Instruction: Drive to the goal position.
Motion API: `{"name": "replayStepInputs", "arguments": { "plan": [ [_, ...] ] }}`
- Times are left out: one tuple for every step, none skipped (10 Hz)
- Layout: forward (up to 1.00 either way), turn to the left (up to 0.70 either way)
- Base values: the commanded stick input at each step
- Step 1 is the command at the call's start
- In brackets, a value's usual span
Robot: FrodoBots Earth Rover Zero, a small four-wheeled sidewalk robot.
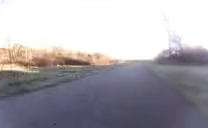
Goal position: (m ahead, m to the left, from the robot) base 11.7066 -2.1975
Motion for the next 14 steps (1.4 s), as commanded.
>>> {"name": "replayStepInputs", "arguments": {
  "plan": [
    [1.00,-0.38],
    [1.00,-0.38],
    [1.00,-0.30],
    [1.00,-0.21],
    [1.00,-0.13],
    [1.00,-0.04],
    [1.00,0.02],
    [1.00,0.07],
    [1.00,0.21],
    [1.00,0.35],
    [1.00,0.20],
    [1.00,0.02],
    [1.00,0.02],
    [1.00,0.02]
  ]
}}
